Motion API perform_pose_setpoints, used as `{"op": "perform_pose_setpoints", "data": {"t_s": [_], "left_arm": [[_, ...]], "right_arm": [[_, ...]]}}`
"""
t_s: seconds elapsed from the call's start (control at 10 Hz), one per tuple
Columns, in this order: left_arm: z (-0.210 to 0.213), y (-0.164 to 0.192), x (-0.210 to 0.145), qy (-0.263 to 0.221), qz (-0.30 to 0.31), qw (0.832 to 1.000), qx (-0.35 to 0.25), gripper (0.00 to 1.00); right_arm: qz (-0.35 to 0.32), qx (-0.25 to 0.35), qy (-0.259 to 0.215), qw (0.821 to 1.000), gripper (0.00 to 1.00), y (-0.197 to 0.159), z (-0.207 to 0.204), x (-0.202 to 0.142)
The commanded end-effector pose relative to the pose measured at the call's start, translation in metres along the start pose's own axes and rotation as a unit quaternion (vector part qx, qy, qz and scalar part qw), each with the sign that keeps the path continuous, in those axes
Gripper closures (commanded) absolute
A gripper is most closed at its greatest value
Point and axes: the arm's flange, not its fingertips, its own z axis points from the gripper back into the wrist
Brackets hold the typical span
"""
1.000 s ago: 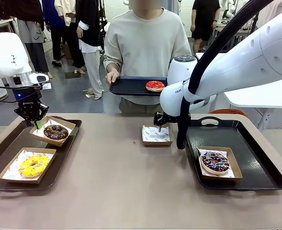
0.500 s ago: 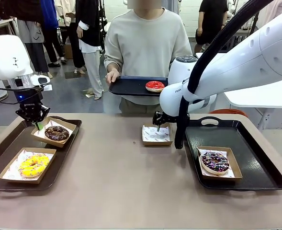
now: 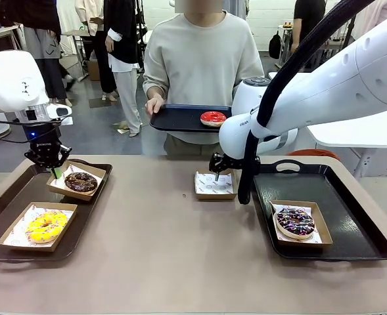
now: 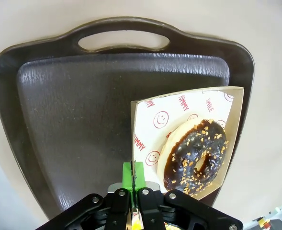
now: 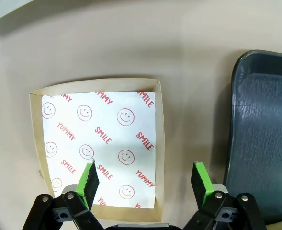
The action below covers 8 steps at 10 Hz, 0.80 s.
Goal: Individually package the donuts and arrange them on the tray.
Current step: Place the picked Paper togo box on the Handle tray while simultaneously picking up another Paper togo box from the table with the other hand.
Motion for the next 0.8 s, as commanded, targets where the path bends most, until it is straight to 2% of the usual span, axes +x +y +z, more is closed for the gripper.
{"op": "perform_pose_setpoints", "data": {"t_s": [0.0,0.7], "left_arm": [[-0.0004,-0.0045,0.0049,-0.006,0.019,1.0,0.018,0.99],[-0.0083,-0.0068,0.0103,0.007,0.015,0.999,0.039,0.99]], "right_arm": [[0.003,0.014,-0.001,1.0,0.0,-0.0065,0.0003,-0.0034],[-0.002,0.017,0.0,1.0,0.0,-0.0103,-0.0007,-0.0027]]}}
